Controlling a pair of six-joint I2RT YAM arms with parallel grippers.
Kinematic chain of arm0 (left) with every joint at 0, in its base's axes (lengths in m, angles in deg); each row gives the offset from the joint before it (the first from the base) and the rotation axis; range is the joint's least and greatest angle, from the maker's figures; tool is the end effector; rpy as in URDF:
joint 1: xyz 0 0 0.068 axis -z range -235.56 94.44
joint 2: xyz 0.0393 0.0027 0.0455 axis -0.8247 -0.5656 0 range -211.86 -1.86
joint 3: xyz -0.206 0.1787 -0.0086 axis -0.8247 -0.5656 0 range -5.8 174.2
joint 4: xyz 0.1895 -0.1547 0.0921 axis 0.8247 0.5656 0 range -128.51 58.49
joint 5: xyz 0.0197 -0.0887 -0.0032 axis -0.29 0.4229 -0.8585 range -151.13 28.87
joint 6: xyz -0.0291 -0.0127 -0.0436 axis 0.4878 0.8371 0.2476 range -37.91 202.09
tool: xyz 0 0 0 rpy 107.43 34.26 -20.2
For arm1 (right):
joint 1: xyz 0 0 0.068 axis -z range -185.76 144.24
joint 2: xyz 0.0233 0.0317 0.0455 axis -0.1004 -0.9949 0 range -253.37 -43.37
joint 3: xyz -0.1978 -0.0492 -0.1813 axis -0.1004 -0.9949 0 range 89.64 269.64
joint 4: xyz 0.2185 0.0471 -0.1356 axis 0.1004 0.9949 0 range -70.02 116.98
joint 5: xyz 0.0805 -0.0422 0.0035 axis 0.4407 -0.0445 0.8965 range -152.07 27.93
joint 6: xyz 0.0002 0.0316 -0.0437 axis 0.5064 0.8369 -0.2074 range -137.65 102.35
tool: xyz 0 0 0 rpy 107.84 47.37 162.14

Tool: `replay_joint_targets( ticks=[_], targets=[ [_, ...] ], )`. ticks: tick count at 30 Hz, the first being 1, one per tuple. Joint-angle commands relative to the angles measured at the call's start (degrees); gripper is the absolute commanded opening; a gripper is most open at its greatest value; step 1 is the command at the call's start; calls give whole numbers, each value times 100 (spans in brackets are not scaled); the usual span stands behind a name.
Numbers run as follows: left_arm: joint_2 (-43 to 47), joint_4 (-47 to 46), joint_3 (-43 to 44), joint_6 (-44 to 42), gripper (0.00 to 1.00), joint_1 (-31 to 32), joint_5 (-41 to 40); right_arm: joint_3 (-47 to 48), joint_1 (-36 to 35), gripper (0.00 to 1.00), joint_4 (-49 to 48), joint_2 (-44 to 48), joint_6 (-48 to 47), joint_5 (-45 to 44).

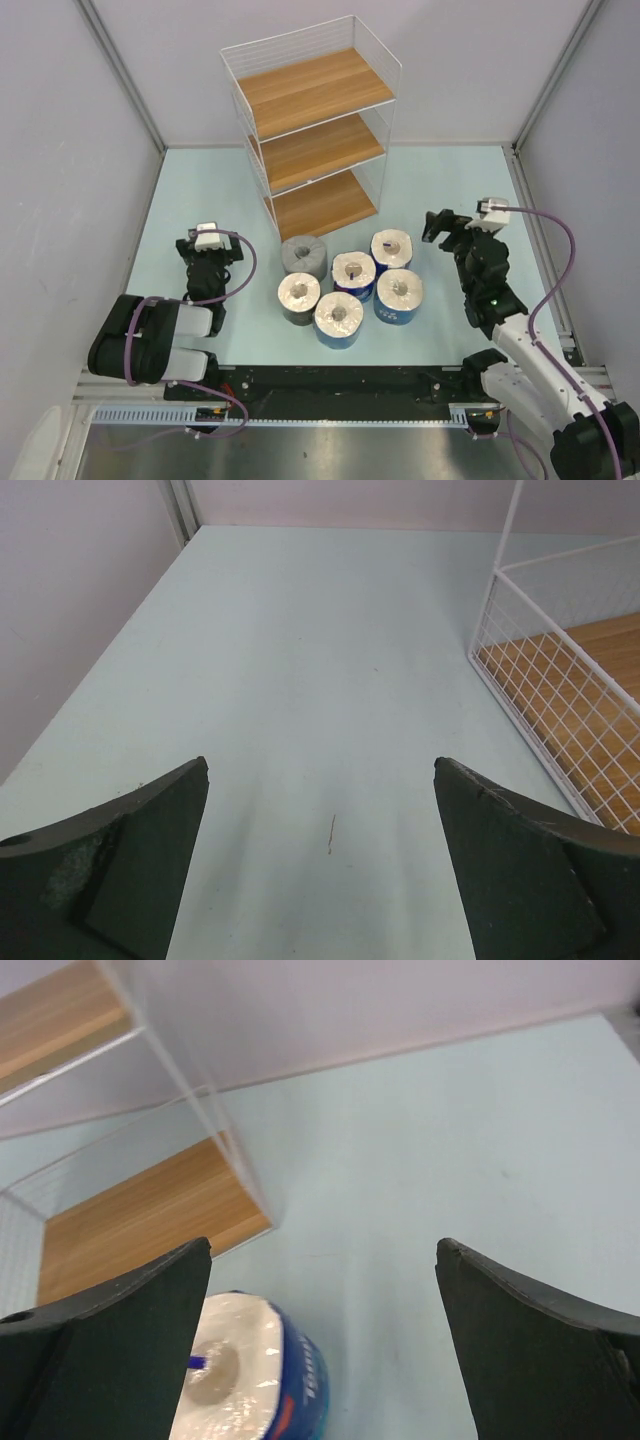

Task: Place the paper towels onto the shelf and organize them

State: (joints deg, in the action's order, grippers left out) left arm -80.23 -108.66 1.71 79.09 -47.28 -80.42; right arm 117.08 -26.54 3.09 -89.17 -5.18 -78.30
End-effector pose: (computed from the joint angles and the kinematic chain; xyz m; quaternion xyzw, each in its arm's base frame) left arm 0.2108 -0.0188 0.1590 -0.0483 0.7096 0.0872 0.6975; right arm 0.1864 0.0600 0.2796 0.0469 0.7143 0.1008 0.6910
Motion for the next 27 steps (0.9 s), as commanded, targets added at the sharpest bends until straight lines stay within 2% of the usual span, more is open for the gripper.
replay_joint_targets(
  ticks=[1, 4, 7, 17, 19, 21, 22, 27],
  targets=[
    [76, -245, 58, 63, 100, -19, 13, -81, 293, 100, 949, 150, 625, -970],
    [76, -236, 67, 81, 100, -19, 4, -81, 425, 100, 1389, 185, 993, -962],
    [76, -236, 67, 81, 100, -27, 13, -81, 574, 100, 1662, 142, 1310, -480],
    [76, -227, 75, 72, 100, -27, 22, -72, 777, 100, 1539, 159, 1504, 286],
    [85, -323, 40, 55, 100, -1, -48, -72, 864, 100, 1426, 308, 1417, 898],
    [102, -499, -56, -33, 100, 208, -529, -29, 891, 99, 1381, 483, 1372, 1548],
    [102, -813, -143, -42, 100, 219, -549, -20, 891, 99, 1372, 563, 1364, 1761],
    [251, -1422, -531, -235, 100, 412, -760, 173, 891, 99, 1573, 626, 1214, 2378]
  ],
)
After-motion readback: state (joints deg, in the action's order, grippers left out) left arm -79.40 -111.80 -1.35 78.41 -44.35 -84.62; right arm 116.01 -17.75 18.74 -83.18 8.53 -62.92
